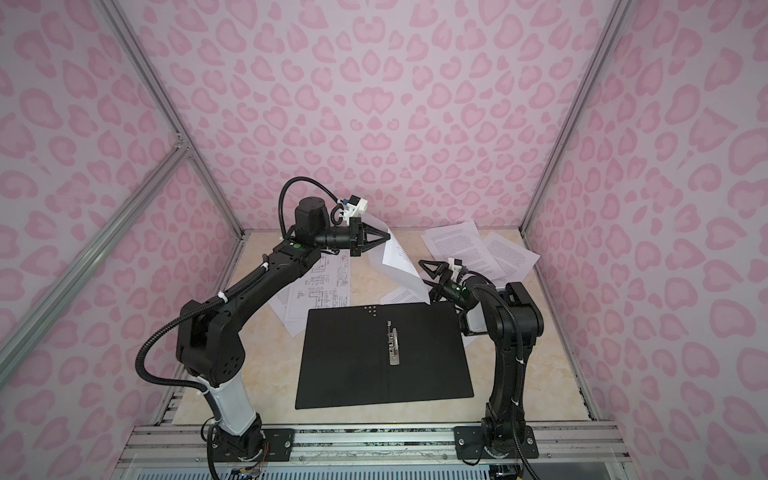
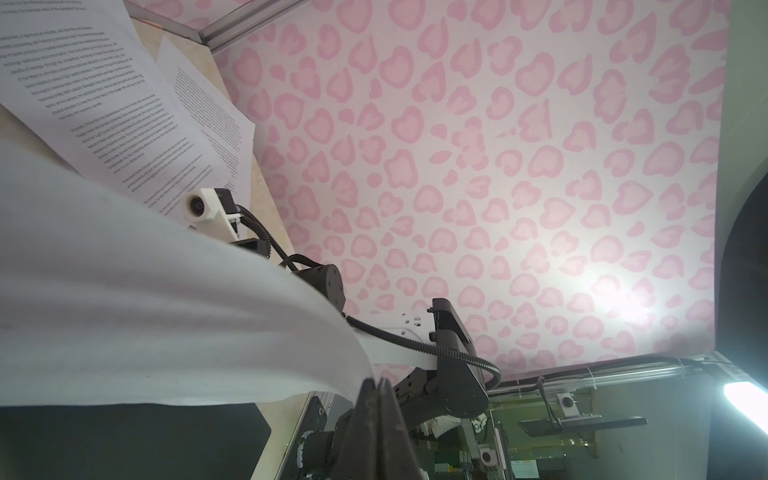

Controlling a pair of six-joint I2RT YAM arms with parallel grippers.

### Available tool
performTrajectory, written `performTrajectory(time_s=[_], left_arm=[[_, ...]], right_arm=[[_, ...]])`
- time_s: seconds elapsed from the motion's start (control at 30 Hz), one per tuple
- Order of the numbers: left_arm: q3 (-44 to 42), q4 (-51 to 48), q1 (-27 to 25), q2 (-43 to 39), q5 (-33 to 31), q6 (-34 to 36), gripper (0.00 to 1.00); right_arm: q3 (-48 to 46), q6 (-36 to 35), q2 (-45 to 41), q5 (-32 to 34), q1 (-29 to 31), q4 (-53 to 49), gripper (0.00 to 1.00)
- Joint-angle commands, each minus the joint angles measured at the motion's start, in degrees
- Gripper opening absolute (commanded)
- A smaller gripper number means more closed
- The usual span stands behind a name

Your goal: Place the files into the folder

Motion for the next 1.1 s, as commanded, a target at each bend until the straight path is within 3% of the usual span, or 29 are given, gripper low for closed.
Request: performTrajectory(time_s=[0.0,0.27,0.57,0.67,0.8,1.07], left_arm=[[5.24,2.73,-1.00,3.09,1.81,-2.15,0.04],[9.30,8.57,-2.59,6.69,2.94,-5.48,0.04],[-2.97,13.83,-2.28,2.98,4.38,-5.05,0.04],[-8.50,14.51,-1.29,0.24,4.35,-3.97,0.04],[-12.91,13.32,0.36,-3.01,4.42,-2.40,0.04],[-18.16,9.48,2.34,-6.80,4.89,1.43,0.04]], right_arm=[[0.81,1.09,0.69,-1.04,0.31,3.29,0.97],[2.64,4.15,-0.63,-1.10,0.35,3.25,0.97],[2.63,5.87,-3.00,-1.09,0.49,3.30,0.92],[2.65,6.32,-4.20,-1.43,0.44,3.28,0.87],[2.59,6.16,-4.36,-1.65,0.39,3.27,0.68],[2.52,5.31,-4.14,-2.31,1.16,3.30,0.52]])
